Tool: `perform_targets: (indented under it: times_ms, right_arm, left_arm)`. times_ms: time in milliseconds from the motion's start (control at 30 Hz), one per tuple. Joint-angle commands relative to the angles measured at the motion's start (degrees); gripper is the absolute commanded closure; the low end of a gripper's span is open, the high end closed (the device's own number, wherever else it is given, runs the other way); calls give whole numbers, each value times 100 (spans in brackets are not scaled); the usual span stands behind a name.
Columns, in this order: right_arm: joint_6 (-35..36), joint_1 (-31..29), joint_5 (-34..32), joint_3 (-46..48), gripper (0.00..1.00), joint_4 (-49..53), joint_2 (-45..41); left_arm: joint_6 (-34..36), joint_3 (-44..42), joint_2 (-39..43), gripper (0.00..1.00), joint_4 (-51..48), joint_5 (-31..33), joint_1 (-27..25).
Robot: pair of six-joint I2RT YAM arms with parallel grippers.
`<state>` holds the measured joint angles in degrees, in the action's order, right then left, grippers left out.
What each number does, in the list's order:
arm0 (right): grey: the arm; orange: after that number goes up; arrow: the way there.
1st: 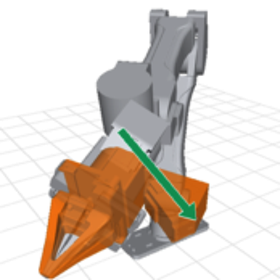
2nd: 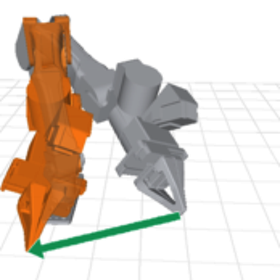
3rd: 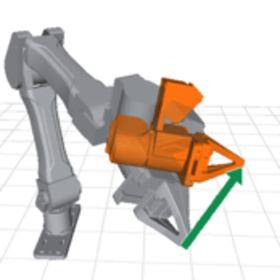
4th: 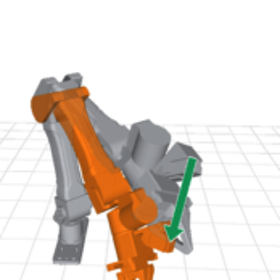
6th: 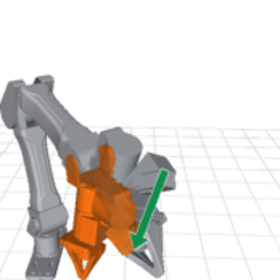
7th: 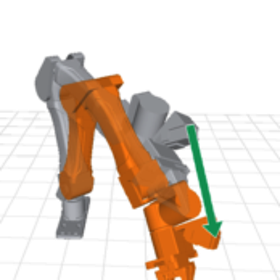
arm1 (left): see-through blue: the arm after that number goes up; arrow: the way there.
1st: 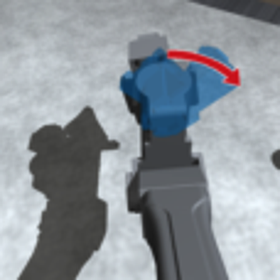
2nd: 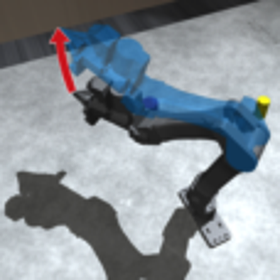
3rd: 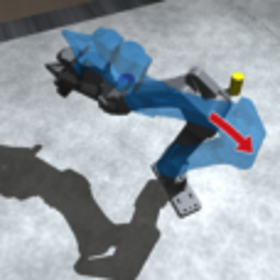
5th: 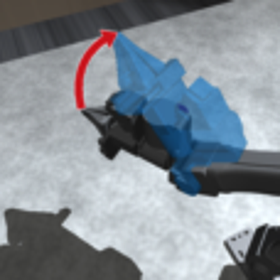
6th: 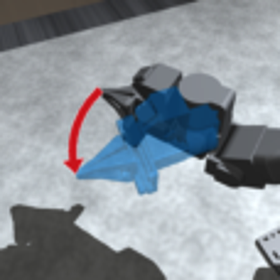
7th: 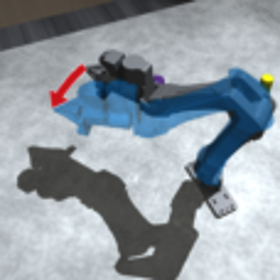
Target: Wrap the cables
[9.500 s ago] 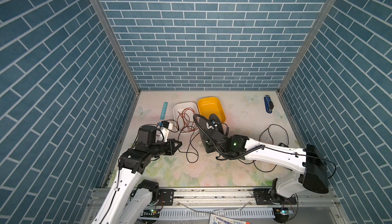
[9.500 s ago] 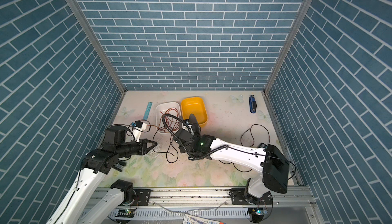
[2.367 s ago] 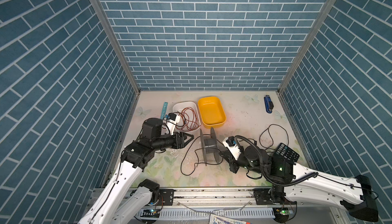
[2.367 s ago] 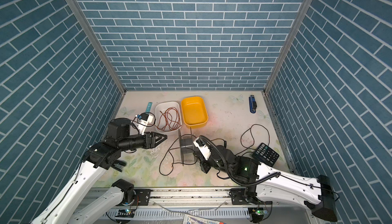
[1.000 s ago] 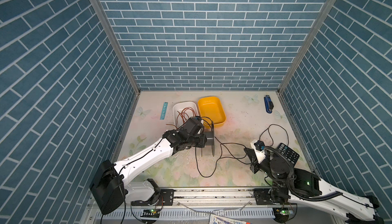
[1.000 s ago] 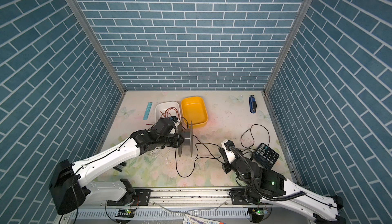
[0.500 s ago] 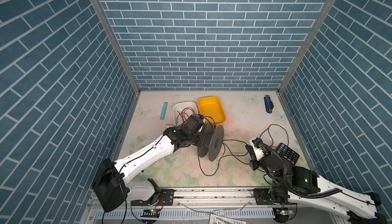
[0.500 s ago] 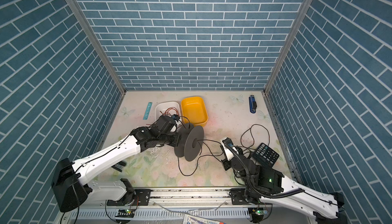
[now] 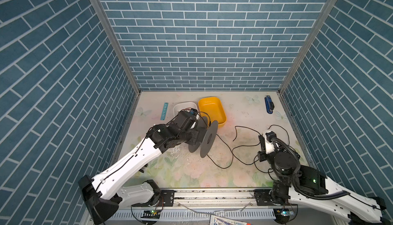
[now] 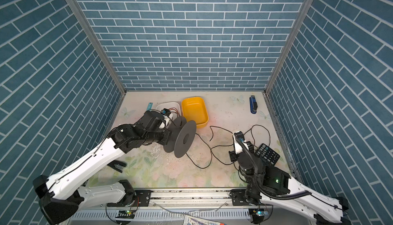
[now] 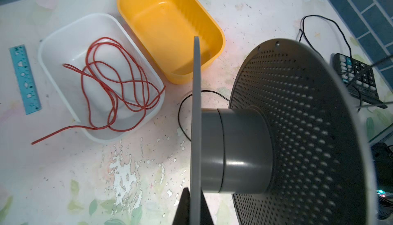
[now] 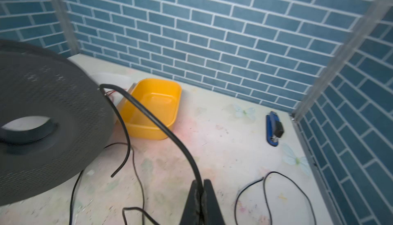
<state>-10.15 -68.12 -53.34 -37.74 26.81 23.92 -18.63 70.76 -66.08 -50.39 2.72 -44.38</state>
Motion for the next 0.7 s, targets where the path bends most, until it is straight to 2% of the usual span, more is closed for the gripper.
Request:
perform_targets:
  times_ms: [0,133,267,433,600,667]
  right_arm:
    - [154,338,-724,-465,100,70,-233]
    - [189,641,-971,-803,100,97,2]
    - [301,1000,-709,-1306,100,167,1017]
    - [331,2223,895,-1675,100,-70,2033]
    - [424,3025,1822,-2065,100,-47,2838]
    - [504,3161,2027,-2192,100,-18,3077]
  left_arm:
    - [177,89,94,100,-433,97,96]
    - [169,-207,174,100,-413,89,200]
    - [151,-567,202,100,-101,-102,358]
    - [127,-717,67,100,296,-314,421]
    - [278,-900,-131,100,800,-604,419]
    - [344,-943,-253,100,895,-646,421]
